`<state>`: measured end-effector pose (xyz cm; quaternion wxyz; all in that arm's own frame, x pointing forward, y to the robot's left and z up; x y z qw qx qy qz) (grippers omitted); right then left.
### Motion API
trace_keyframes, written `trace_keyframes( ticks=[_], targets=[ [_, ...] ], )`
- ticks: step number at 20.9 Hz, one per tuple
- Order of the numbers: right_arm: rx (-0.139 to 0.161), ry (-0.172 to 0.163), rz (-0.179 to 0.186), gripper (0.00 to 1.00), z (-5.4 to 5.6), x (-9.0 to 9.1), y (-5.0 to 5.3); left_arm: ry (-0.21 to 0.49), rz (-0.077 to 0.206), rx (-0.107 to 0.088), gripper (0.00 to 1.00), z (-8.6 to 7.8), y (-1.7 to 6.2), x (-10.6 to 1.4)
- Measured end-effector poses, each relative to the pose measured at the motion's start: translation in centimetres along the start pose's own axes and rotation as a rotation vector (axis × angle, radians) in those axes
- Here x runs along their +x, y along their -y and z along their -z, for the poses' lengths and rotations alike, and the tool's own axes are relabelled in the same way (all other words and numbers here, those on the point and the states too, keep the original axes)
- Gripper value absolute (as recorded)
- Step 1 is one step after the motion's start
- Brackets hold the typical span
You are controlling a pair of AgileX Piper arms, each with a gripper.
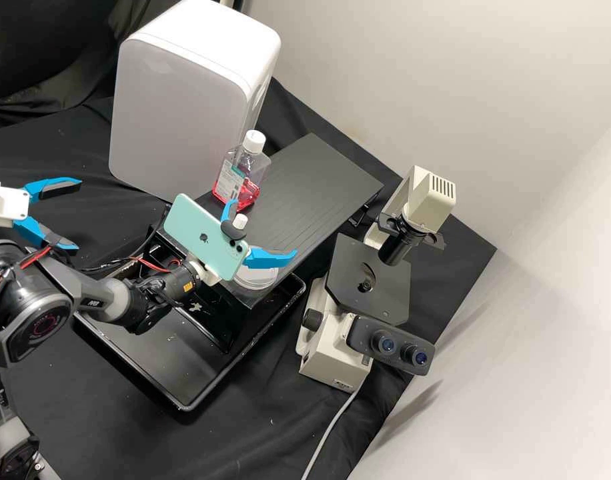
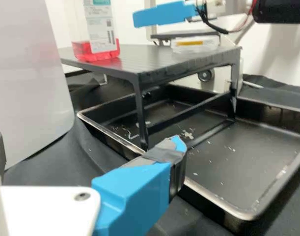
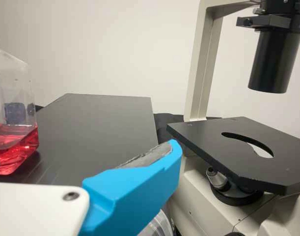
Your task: Remove the lid from the petri dish
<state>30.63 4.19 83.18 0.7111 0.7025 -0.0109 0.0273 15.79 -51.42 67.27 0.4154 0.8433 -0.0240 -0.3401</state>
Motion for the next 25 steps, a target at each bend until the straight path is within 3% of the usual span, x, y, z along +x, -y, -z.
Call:
trace_keyframes(
  ticks=[8,11,16,19,25],
  targets=[
    [0.0,0.0,0.0,1.0,0.0,0.0,0.0,0.009,0.023,0.002,1.0,-0.4,0.58,0.1],
    [0.0,0.001,0.001,1.0,-0.1,-0.1,0.1,0.016,0.034,0.024,1.0,-0.8,0.87,0.1],
    [-0.001,0.008,0.003,1.0,-0.4,-1.4,0.2,0.032,0.042,0.03,1.0,-1.4,1.11,0.0],
    [-0.001,0.008,-0.023,1.0,-0.7,-2.3,-0.2,0.041,0.054,0.059,1.0,-1.6,1.38,0.0],
    [0.025,0.038,-0.038,1.0,-1.9,-3.9,-0.1,0.038,0.062,0.069,1.0,-1.8,1.61,-0.1]
  ],
)
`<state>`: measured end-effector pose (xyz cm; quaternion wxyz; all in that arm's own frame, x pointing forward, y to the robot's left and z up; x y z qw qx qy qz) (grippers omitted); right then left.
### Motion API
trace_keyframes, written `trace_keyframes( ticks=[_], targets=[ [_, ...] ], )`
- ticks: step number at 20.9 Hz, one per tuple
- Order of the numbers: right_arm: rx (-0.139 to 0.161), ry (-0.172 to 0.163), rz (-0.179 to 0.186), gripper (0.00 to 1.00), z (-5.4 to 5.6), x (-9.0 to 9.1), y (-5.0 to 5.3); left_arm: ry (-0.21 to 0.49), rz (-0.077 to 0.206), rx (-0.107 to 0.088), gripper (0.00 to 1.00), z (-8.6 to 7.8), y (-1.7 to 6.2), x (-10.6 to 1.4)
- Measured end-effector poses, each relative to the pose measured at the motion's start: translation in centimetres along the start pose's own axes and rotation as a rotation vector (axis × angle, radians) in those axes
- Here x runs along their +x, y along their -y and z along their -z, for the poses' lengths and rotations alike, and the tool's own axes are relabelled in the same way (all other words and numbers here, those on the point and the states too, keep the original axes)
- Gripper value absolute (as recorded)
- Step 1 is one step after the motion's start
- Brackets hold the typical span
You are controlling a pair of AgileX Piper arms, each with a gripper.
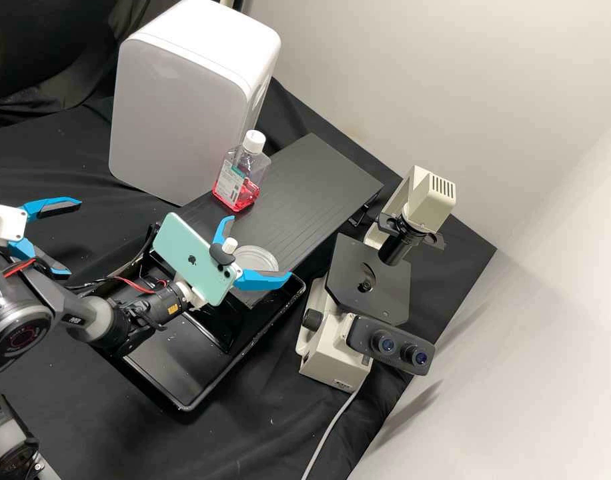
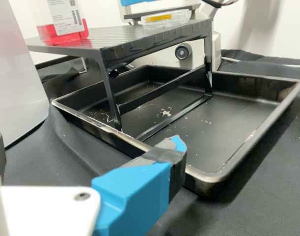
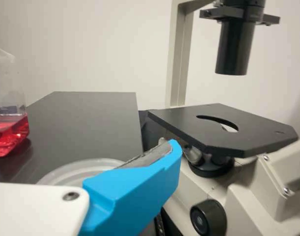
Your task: Remove the lid from the petri dish
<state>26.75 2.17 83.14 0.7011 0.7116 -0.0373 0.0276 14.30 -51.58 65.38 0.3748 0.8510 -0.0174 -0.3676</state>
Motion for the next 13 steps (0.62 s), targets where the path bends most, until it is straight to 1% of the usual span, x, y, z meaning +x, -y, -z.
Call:
trace_keyframes(
  ticks=[3,5,6,9,13],
  targets=[
    [0.002,0.01,-0.001,1.0,-0.4,-0.4,0.1,0.0,0.0,0.0,1.0,0.0,0.0,0.0],
    [-0.004,0.009,0.003,1.0,-0.6,-0.6,0.1,0.0,0.0,0.0,1.0,0.0,0.0,0.0],
    [-0.005,0.016,0.005,1.0,-0.8,-0.6,0.2,0.0,0.0,0.0,1.0,0.0,0.0,0.0],
    [-0.005,0.025,0.013,1.0,-1.2,-0.6,0.6,0.0,0.0,0.0,1.0,0.0,0.0,0.0],
    [-0.005,0.034,0.021,1.0,-1.5,-0.6,0.9,0.009,0.007,0.005,1.0,-0.2,0.17,0.0]
  ],
)
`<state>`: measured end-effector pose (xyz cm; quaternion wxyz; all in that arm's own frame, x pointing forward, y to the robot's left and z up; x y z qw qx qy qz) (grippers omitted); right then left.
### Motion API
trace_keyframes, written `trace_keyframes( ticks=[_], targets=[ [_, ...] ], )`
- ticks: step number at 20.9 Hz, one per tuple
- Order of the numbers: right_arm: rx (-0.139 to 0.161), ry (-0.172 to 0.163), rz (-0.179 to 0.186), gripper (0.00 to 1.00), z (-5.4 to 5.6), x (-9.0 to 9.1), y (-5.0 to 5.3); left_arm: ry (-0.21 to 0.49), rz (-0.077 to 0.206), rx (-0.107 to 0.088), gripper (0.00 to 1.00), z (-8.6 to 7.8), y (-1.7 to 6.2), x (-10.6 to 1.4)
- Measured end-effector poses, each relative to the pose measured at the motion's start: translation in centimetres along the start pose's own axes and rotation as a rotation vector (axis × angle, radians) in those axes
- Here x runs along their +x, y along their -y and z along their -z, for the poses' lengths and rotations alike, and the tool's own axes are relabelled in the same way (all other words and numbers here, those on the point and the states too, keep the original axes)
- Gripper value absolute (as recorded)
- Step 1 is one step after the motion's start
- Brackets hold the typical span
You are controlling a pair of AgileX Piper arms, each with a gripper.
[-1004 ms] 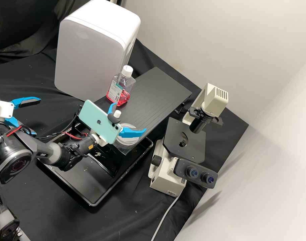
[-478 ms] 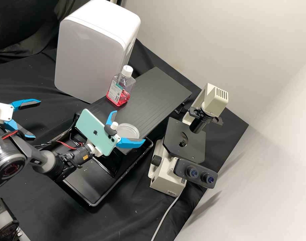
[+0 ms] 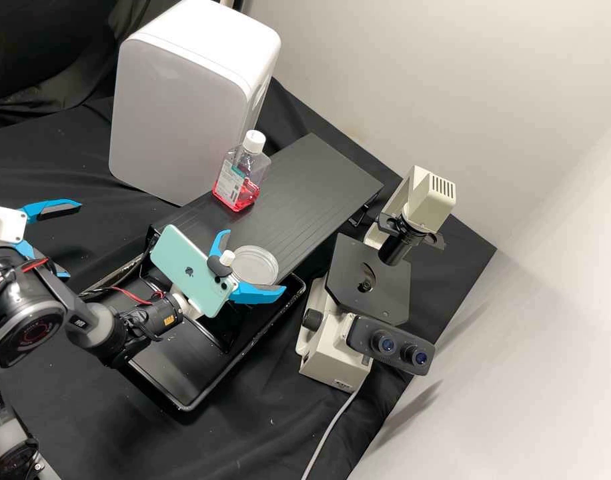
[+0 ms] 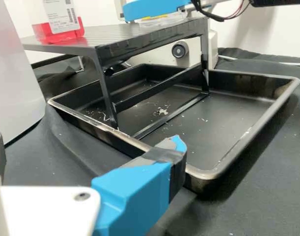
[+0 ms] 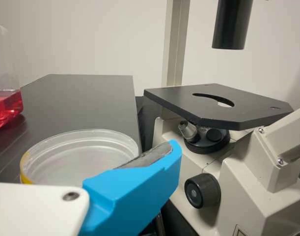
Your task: Remove the lid from the petri dish
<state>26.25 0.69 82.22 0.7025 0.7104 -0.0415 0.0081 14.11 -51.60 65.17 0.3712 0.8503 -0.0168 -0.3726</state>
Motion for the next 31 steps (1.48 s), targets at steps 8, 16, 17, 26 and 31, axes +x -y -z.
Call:
trace_keyframes(
  ticks=[8,16,17,26,31],
  targets=[
    [0.0,0.008,0.007,1.0,-0.2,0.07,0.19,-0.005,0.009,0.001,1.0,0.05,0.2,0.06],
    [0.0,0.005,0.004,0.0,-0.29,0.14,0.29,-0.003,0.01,0.0,1.0,-0.06,0.23,0.04],
    [0.0,0.005,0.004,0.0,-0.29,0.14,0.29,-0.004,0.01,0.0,1.0,-0.05,0.23,0.04],
    [0.0,-0.005,-0.005,0.0,-0.09,0.4,0.1,-0.001,0.008,-0.001,1.0,-0.26,0.21,0.08],
    [0.0,-0.005,-0.005,0.0,-0.09,0.4,0.1,0.0,0.005,0.006,1.0,-0.29,0.15,0.15]
  ],
)
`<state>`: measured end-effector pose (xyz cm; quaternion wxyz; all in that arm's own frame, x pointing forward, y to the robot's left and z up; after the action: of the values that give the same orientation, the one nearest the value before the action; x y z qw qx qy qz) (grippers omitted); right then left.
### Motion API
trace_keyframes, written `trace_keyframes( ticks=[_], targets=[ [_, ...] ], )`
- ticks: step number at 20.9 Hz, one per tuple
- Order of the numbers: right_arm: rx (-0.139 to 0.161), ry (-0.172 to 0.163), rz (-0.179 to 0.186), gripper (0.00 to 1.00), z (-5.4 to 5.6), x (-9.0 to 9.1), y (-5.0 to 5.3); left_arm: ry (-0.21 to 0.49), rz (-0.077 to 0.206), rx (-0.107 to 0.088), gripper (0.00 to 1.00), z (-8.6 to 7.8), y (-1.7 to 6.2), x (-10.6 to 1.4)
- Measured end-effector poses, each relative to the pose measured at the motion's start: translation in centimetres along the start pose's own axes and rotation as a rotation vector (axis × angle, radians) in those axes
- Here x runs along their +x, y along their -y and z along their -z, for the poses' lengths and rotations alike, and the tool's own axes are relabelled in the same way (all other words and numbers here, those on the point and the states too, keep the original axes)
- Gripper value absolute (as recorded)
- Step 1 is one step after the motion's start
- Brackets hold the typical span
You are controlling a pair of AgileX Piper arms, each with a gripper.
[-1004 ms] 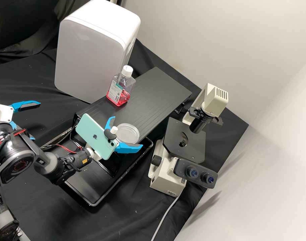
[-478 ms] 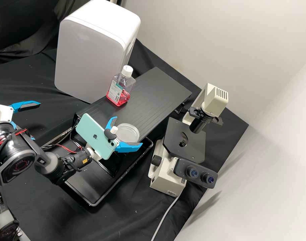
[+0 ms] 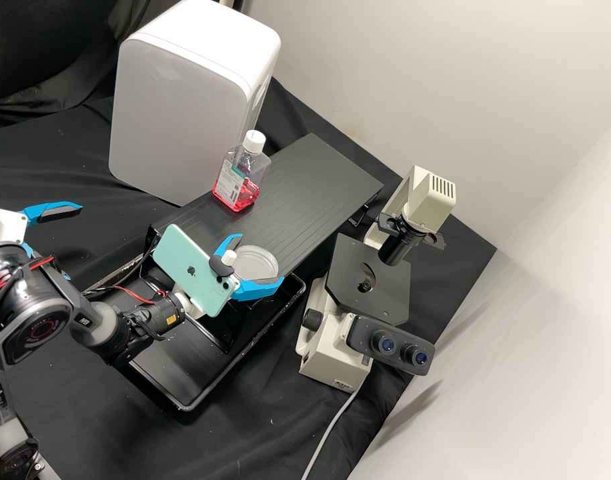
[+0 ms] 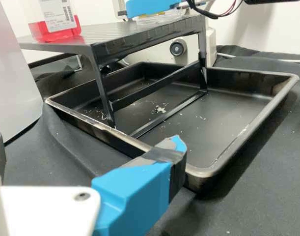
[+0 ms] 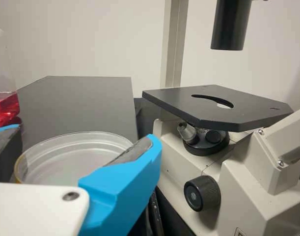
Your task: Remove the lid from the petri dish
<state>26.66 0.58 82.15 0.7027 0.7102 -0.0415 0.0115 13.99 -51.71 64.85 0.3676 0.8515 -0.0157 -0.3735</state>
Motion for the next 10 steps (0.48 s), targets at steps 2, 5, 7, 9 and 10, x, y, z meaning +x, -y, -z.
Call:
trace_keyframes(
  ticks=[2,5,7,9,10],
  targets=[
    [0.0,0.0,0.0,0.0,0.0,0.0,0.0,0.0,0.002,0.008,1.0,0.01,0.05,0.01],
    [0.001,0.001,0.001,0.0,-0.12,0.06,0.12,-0.003,0.016,0.018,1.0,0.01,0.34,0.09],
    [0.001,-0.004,-0.001,0.0,-0.09,0.07,0.15,-0.005,0.02,0.018,1.0,0.04,0.43,0.11],
    [0.001,-0.004,-0.001,0.0,-0.09,0.07,0.15,-0.006,0.018,0.017,1.0,0.03,0.4,0.15],
    [0.001,-0.004,-0.001,0.0,-0.09,0.07,0.15,-0.006,0.015,0.016,1.0,0.01,0.34,0.21]
  ],
)
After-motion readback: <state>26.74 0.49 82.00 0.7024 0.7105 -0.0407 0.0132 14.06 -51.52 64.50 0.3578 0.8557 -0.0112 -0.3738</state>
